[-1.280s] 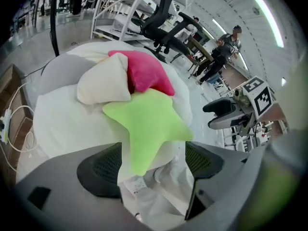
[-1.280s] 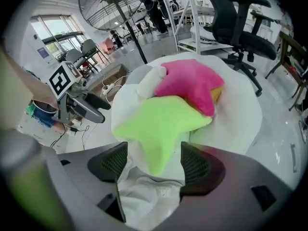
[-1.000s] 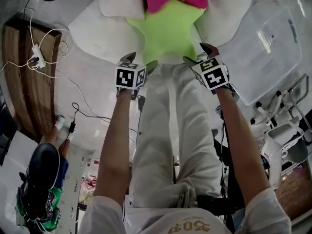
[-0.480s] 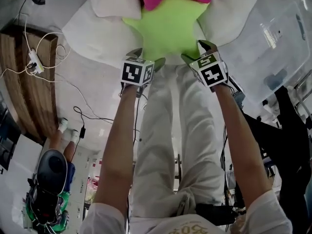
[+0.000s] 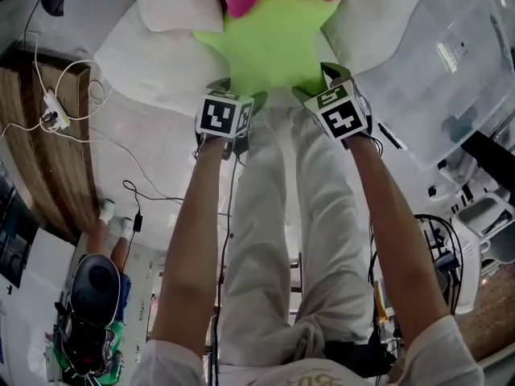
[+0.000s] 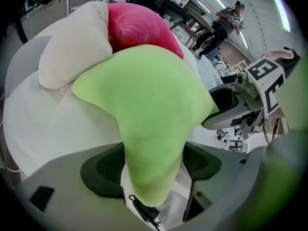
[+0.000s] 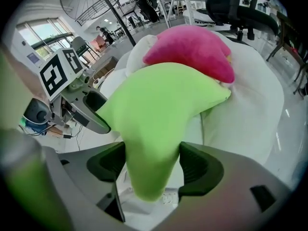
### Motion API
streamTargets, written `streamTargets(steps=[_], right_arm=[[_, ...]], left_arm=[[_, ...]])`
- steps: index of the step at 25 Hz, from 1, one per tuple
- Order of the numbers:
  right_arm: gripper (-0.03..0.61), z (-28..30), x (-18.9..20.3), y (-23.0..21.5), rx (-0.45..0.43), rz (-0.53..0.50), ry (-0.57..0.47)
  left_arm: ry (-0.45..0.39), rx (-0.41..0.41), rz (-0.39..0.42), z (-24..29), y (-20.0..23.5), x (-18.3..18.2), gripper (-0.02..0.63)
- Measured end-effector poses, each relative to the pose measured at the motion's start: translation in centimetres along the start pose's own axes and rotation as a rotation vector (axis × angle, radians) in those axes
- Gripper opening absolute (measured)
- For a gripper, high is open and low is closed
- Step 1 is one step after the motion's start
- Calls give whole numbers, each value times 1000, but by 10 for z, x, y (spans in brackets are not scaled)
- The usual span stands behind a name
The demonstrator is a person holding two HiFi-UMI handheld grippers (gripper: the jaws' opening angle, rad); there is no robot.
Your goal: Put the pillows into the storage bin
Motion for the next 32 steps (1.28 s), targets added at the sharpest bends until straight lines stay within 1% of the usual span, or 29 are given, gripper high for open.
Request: streamTargets(steps=[4, 10, 13, 17, 21, 26, 32], right_arm=[[337, 0, -1, 1, 3, 3, 34], [315, -5, -7, 1, -5, -8, 49], [307, -13, -10, 1, -8, -17, 46], [296, -27, -19, 0, -2, -16, 17], [283, -46, -23, -1, 0, -26, -12], [270, -75, -21, -3, -12, -38, -16], [265, -101, -16, -3, -34, -35, -25]], left_arm=[[19, -11, -13, -1, 0, 0, 361], [33, -25, -14, -9, -2, -4, 334], [30, -28, -27, -16, -9, -6, 323], [10, -24, -57, -27, -16, -10, 314], [-18, -21, -88, -39, -32, -14, 308], [-26, -16, -130, -56, -58, -15, 304], [-22, -11, -144, -70, -83, -16, 303]])
Point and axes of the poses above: the fingertips, and each gripper's own axes: z forward along the fingers, y to its left, x out of its underside, the point moved 3 cm from there along -z, backward along the fingers, and after that the axes turned 1 degree about -y, right-handed, at the moved point
